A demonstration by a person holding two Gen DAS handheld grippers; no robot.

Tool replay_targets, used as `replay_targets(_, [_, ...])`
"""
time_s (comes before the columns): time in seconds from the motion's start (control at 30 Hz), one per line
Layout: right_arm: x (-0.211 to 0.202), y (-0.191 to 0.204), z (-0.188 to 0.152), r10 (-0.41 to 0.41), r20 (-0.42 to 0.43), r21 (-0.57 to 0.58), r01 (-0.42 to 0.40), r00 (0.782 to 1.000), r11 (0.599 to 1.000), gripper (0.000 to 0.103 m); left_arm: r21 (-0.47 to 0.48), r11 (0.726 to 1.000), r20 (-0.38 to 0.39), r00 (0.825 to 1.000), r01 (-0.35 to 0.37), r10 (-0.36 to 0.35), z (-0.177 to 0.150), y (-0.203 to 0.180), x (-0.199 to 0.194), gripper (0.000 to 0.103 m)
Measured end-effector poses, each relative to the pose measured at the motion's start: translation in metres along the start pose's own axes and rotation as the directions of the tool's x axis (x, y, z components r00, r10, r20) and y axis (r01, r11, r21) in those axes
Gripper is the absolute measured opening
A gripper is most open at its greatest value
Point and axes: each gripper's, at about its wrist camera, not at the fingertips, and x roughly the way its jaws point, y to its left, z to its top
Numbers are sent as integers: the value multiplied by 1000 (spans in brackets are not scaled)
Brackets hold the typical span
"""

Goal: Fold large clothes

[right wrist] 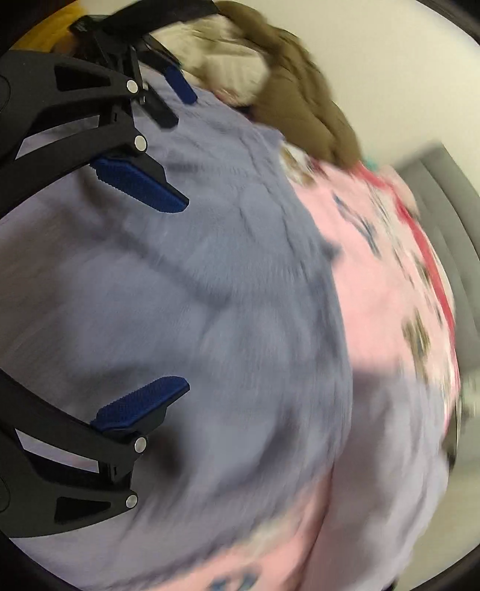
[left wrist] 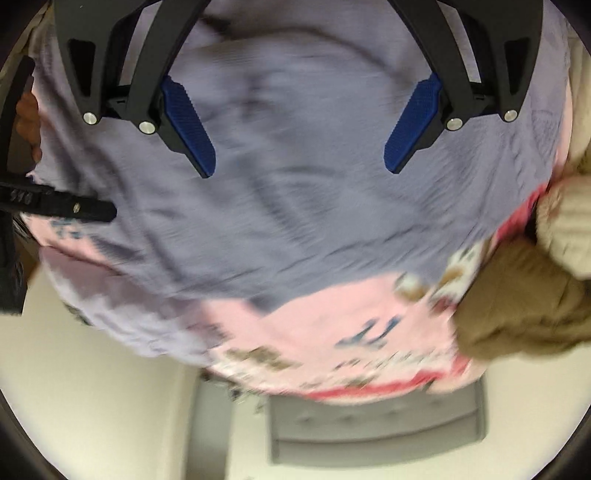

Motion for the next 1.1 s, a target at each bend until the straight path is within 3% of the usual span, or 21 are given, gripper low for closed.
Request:
replay_targets(0.1, [-33,-45,-24,-158,-19,36,158,987,987,86,83,994,34,997,66,-69,8,-54,-4,93])
replay_targets(0.17, [-53,-85,-49,-254,-74,88,260,964,962,83,163,979,22,992,118,-123,9,-92,4,93])
replay_targets(0.3, [-96,-161,-97,-386,-153,271,415,910,869,76,371,910,-5,980,185,-197,8,-168,35,93])
replay_targets(0.37, [-111,-182,-114,-403,-153,354,431,902,830,76,406,888,-39,975,215,-219,8,-188,53,93])
replay_targets(0.5, [-131,-224,-149,-373,-133,548,382,918,744,76,454,871,-92,982,188,-164,8,-209,87,90])
replay_targets(0.57, [-127,-232,-158,-351,-116,606,346,929,716,72,468,860,-137,978,203,-156,5,-213,99,75])
replay_targets(0.6, [-125,-232,-160,-336,-96,620,321,937,716,65,472,858,-141,979,200,-151,2,-214,102,73])
replay_targets(0.77, [-118,-215,-152,-329,-49,575,296,943,763,65,498,852,-115,986,163,-121,-7,-223,103,50])
replay_targets(0.8, [-115,-209,-151,-302,-37,556,271,953,786,65,501,852,-112,987,153,-112,-8,-226,103,49])
replay_targets(0.9, [-98,-209,-144,-276,-51,532,260,960,806,70,482,866,-114,989,135,-91,-8,-228,104,48])
replay_targets(1.03, [-90,-224,-140,-248,-36,597,220,968,771,70,473,872,-121,990,124,-76,-10,-228,108,48])
replay_targets(1.07, [-92,-226,-139,-236,-23,619,199,972,760,67,476,871,-120,990,123,-74,-11,-229,108,48])
replay_targets(1.1, [-93,-228,-138,-222,-13,626,181,975,758,50,479,869,-120,990,121,-71,-11,-229,109,48])
